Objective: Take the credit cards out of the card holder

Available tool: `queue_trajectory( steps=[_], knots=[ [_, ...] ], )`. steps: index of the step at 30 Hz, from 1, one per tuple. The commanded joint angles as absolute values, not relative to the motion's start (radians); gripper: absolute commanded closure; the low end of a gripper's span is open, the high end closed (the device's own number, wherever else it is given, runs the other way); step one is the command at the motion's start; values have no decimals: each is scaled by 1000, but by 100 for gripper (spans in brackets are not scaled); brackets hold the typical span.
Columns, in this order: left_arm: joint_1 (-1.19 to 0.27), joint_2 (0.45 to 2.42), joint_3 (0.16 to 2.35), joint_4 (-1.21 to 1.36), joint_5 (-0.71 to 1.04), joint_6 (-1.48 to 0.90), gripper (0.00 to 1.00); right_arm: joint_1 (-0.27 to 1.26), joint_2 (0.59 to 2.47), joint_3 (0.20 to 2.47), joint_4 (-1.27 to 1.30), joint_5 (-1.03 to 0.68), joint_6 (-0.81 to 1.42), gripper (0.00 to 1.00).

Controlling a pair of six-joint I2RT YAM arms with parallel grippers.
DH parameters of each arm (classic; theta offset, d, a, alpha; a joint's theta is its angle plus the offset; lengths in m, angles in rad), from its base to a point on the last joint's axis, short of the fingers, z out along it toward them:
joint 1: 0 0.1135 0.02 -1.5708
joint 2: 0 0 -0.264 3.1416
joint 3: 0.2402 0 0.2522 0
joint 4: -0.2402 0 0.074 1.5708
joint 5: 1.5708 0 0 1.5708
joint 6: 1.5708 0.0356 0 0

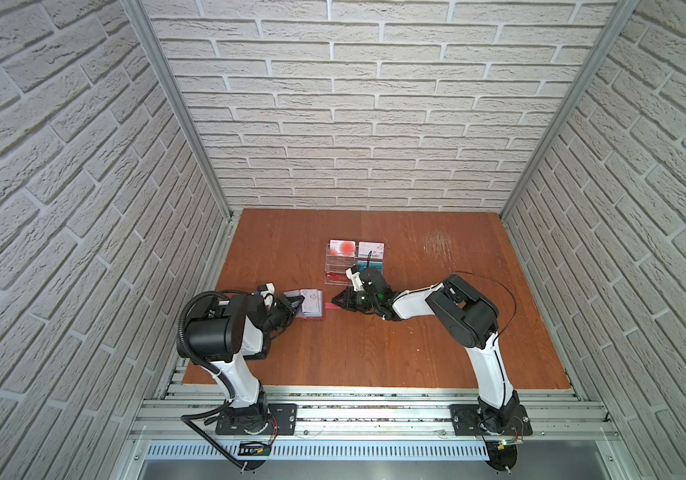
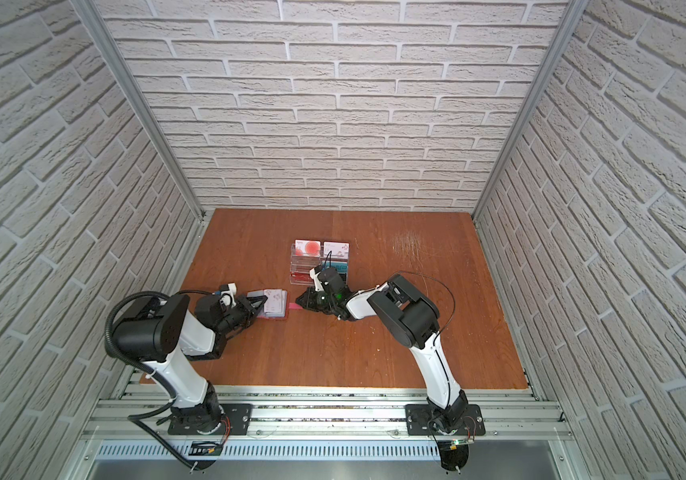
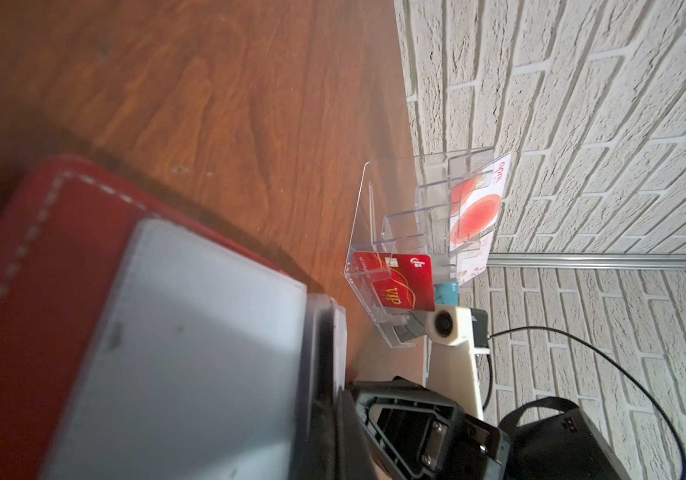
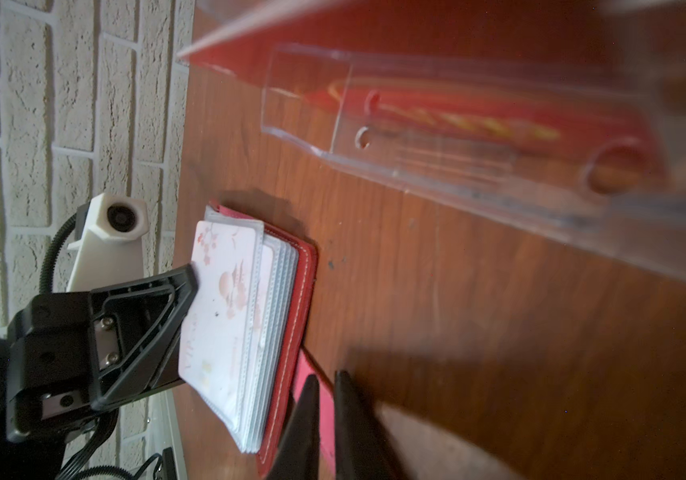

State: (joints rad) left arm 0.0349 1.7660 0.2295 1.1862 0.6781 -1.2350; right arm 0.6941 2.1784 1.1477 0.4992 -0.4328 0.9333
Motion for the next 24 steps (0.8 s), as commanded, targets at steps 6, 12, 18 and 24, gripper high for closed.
queue_trajectory(
  steps=[6, 12, 18, 24],
  knots=[
    [-4, 1810, 185, 1310, 686, -1228, 100, 721, 2197, 1057, 478, -496, 1001, 69],
    [-28, 1812, 172, 1345, 679, -1248, 100, 734, 2089, 1005, 341, -423, 916, 63],
    [-121, 1807, 166, 1359, 597, -1276, 100, 744, 2010, 947, 270, -382, 878, 63],
    [-194, 1830, 181, 1401, 548, -1329, 100, 734, 1986, 916, 259, -363, 870, 62]
  ],
)
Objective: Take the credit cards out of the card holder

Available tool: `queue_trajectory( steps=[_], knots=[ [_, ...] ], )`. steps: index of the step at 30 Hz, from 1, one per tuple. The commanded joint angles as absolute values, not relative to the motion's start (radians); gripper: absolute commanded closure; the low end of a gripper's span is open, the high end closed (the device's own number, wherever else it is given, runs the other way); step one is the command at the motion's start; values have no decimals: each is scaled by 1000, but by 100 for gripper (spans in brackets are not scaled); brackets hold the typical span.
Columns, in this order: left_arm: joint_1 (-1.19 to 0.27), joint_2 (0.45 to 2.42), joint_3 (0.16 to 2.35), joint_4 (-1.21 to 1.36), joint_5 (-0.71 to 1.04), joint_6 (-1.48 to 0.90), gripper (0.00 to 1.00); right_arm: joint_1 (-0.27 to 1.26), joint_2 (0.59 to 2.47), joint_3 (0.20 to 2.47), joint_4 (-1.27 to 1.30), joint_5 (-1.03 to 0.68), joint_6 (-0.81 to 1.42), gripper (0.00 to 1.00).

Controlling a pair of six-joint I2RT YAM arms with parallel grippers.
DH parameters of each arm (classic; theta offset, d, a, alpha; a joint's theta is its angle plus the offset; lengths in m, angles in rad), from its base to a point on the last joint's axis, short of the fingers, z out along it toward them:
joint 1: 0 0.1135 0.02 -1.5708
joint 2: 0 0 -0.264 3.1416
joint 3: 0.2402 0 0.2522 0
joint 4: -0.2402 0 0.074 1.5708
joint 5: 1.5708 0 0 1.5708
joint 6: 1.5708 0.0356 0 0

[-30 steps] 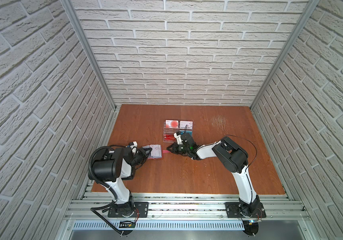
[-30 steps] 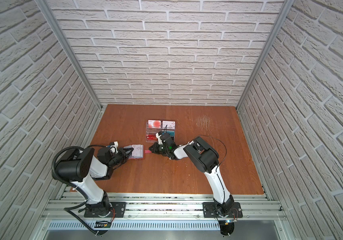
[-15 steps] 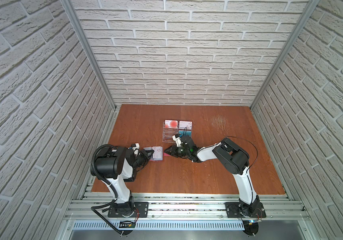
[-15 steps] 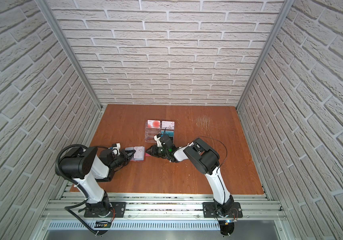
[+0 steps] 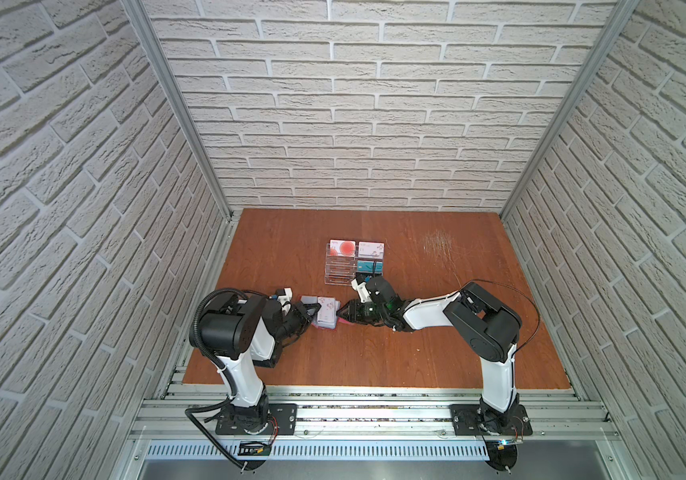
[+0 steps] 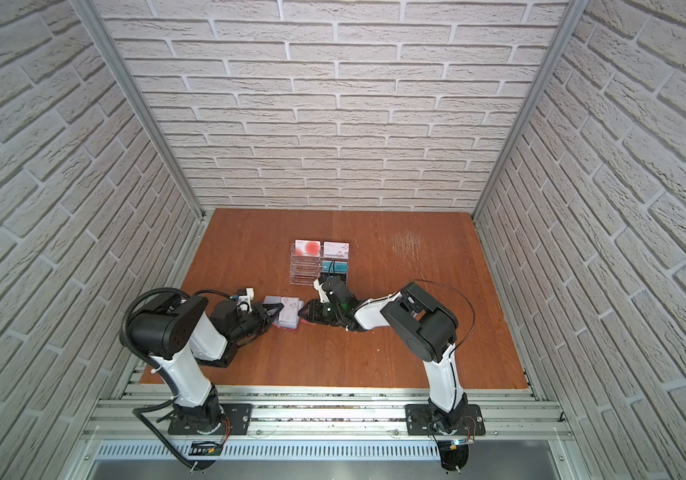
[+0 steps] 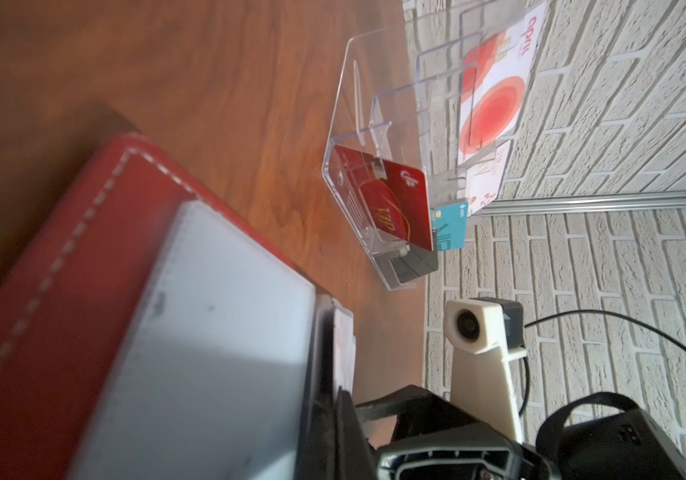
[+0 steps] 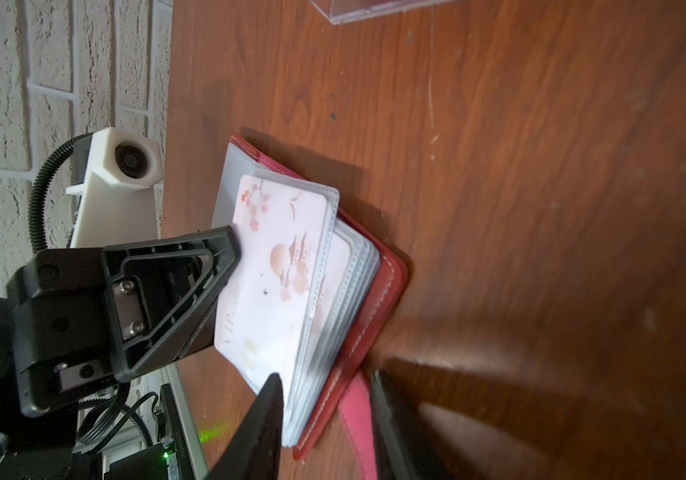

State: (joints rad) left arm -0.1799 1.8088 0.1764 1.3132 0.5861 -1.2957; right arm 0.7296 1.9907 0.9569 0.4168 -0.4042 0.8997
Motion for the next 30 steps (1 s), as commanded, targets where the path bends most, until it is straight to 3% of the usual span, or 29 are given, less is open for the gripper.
queue_trajectory(
  steps=[1, 7, 11, 24, 30],
  knots=[
    [-193, 1829, 182, 1401, 548, -1331, 100, 729, 1968, 905, 244, -352, 862, 62],
    [-196, 1812, 202, 1396, 539, -1341, 100, 698, 1840, 814, 151, -295, 830, 59],
    [-201, 1816, 212, 1402, 529, -1347, 100, 696, 1801, 728, 219, -293, 873, 59],
    [-231, 1816, 209, 1401, 525, -1339, 100, 710, 1954, 807, 338, -354, 936, 60],
    [-242, 1831, 213, 1400, 531, -1334, 100, 710, 2014, 861, 315, -345, 929, 71]
  ],
)
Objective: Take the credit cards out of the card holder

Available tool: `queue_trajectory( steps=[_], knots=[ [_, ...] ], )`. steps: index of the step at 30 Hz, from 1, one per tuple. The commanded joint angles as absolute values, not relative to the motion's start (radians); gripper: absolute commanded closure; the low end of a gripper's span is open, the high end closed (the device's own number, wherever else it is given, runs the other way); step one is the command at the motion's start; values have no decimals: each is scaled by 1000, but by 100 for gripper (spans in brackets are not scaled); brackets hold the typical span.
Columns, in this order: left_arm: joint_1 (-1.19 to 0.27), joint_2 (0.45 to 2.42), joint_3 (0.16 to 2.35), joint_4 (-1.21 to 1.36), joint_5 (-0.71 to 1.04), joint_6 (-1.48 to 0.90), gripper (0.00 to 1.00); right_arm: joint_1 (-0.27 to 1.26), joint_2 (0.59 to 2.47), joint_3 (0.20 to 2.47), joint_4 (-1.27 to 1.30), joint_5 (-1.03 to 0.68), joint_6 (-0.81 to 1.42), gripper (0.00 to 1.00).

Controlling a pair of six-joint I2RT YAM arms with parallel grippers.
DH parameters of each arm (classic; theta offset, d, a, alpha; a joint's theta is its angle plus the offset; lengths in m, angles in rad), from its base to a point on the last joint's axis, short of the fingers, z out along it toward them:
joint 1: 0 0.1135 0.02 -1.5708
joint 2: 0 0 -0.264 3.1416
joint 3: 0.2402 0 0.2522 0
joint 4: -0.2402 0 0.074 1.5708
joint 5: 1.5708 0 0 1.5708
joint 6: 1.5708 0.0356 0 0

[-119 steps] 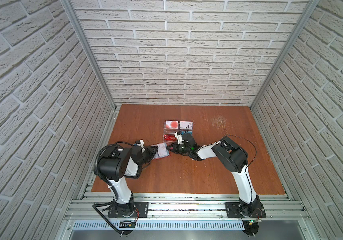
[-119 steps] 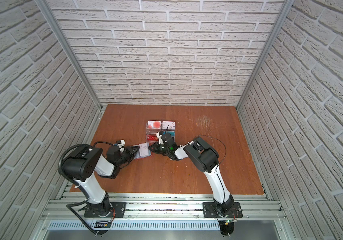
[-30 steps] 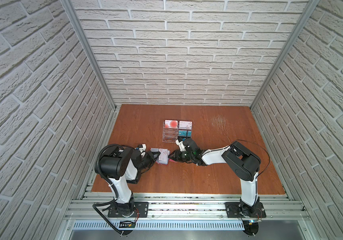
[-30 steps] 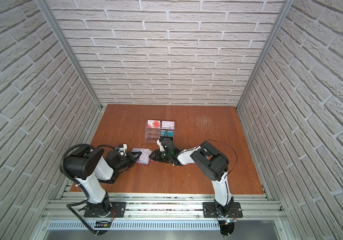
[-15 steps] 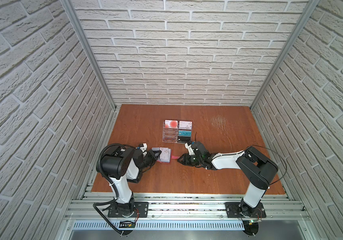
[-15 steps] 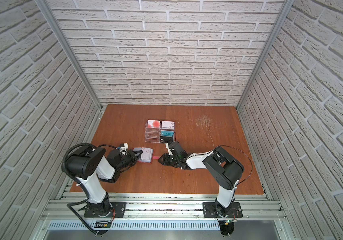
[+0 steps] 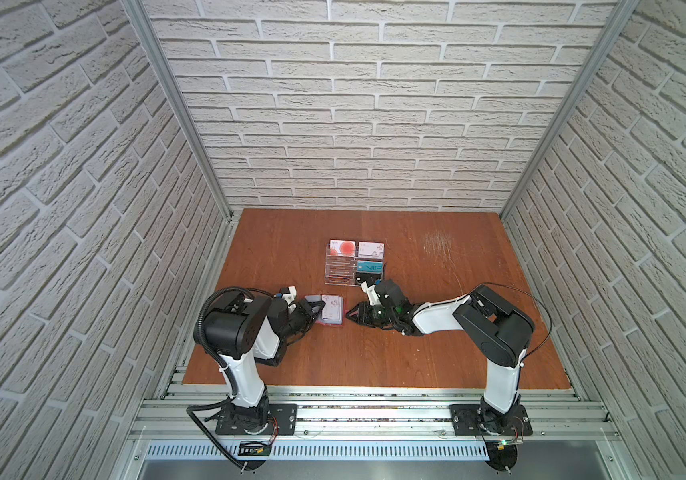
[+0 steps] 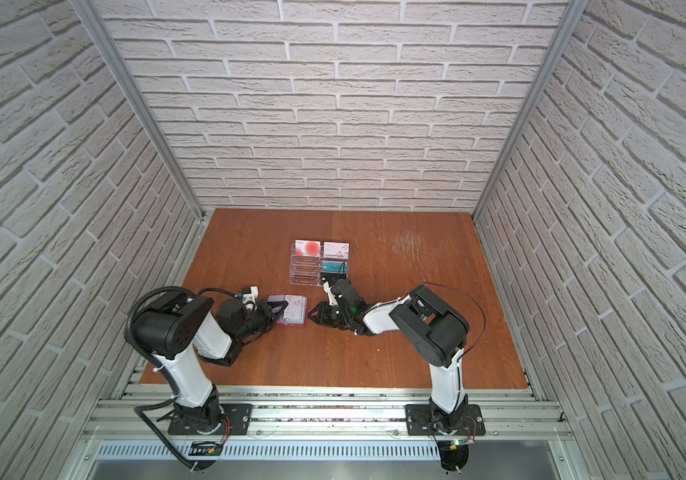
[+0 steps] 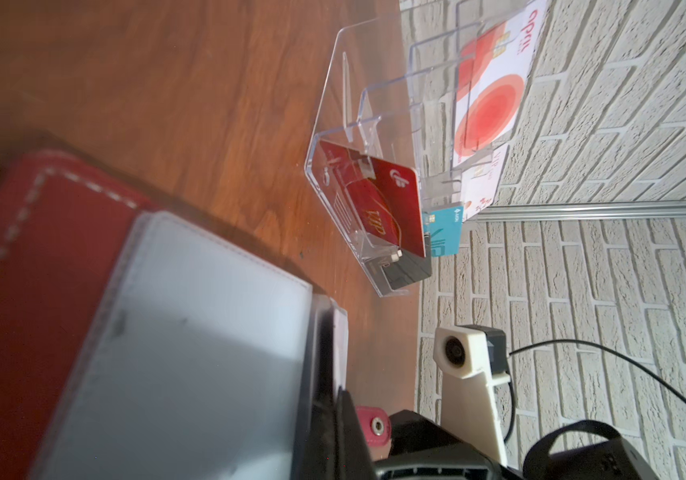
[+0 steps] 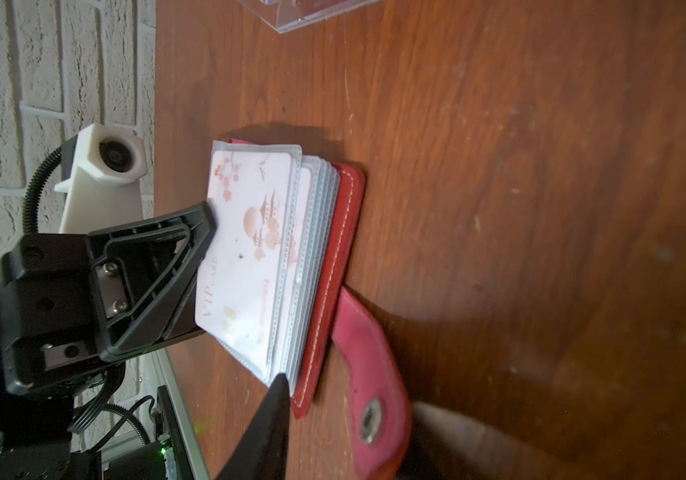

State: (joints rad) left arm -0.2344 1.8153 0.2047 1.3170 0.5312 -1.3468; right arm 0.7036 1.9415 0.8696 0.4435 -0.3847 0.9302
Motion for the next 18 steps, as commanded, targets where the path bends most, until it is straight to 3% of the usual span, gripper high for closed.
queue_trajectory(
  steps=[1, 7, 18],
  knots=[
    [-242, 1834, 215, 1399, 534, -1334, 99, 709, 2020, 864, 313, -340, 930, 73],
    [-241, 1843, 219, 1401, 525, -1337, 96, 697, 2041, 862, 324, -341, 930, 81],
    [-238, 1842, 229, 1402, 515, -1350, 90, 692, 2059, 859, 342, -355, 935, 84]
  ],
)
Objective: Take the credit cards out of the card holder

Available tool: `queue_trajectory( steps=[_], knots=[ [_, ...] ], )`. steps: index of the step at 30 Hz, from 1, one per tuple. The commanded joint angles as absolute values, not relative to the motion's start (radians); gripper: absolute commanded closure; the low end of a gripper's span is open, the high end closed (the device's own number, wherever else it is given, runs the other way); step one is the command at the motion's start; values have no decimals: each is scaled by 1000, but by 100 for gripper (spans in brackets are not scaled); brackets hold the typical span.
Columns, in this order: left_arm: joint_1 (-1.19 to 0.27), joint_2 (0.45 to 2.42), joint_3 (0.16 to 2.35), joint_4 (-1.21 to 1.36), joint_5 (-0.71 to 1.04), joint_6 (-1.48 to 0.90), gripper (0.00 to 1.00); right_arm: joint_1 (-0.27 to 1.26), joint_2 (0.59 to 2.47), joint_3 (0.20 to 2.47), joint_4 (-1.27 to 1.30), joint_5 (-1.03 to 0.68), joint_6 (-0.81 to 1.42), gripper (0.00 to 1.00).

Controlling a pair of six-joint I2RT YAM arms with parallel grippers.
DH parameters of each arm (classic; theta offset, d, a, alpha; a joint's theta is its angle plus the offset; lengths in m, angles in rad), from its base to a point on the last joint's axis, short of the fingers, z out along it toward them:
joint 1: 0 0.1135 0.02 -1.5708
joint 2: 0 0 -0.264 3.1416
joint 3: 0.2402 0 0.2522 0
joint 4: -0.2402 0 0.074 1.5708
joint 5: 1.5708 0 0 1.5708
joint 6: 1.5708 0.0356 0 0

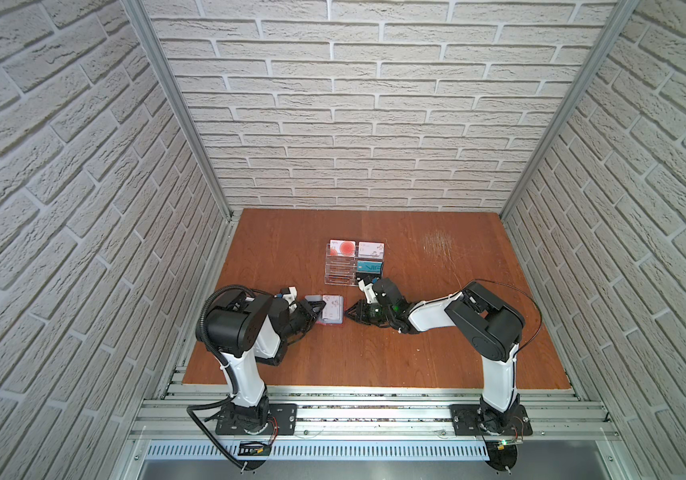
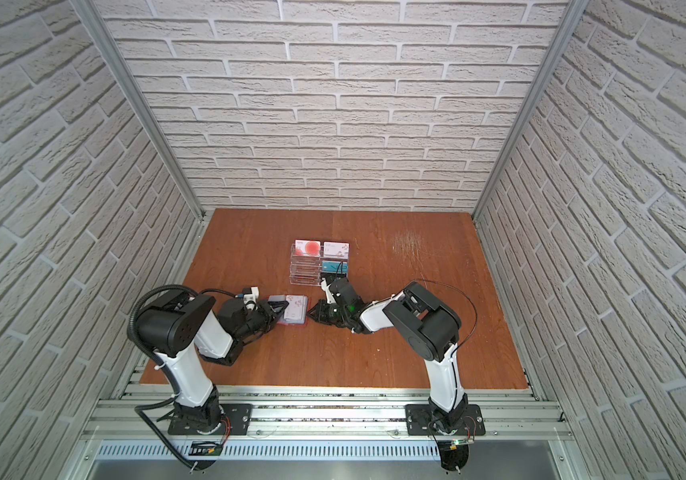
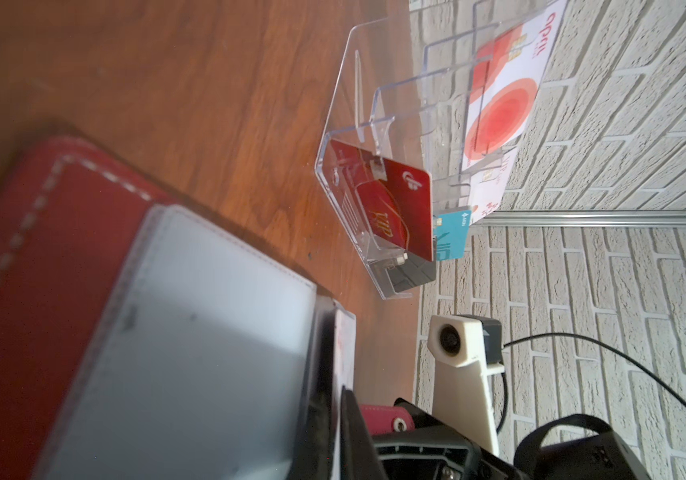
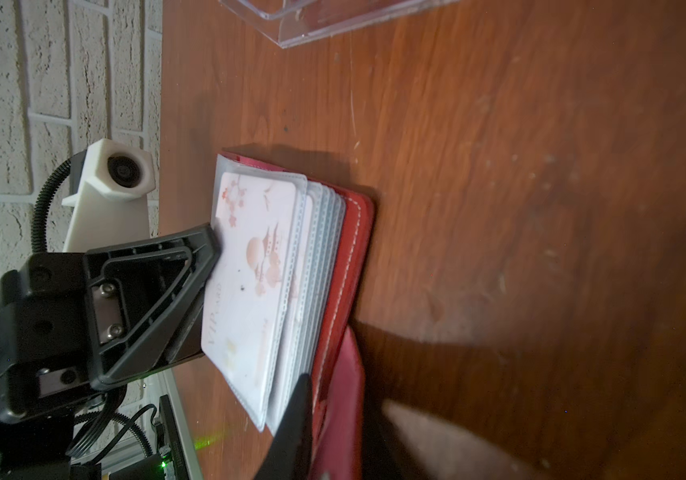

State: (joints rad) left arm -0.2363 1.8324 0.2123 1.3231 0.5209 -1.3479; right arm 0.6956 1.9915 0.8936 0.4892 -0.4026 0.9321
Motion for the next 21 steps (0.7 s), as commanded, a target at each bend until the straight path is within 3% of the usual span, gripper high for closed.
queue_trajectory(
  steps=[1, 21],
  knots=[
    [-236, 1844, 229, 1401, 515, -1351, 90, 692, 2058, 859, 341, -354, 936, 84],
    [-204, 1806, 194, 1401, 489, -1353, 94, 691, 2079, 860, 364, -376, 945, 88]
  ],
)
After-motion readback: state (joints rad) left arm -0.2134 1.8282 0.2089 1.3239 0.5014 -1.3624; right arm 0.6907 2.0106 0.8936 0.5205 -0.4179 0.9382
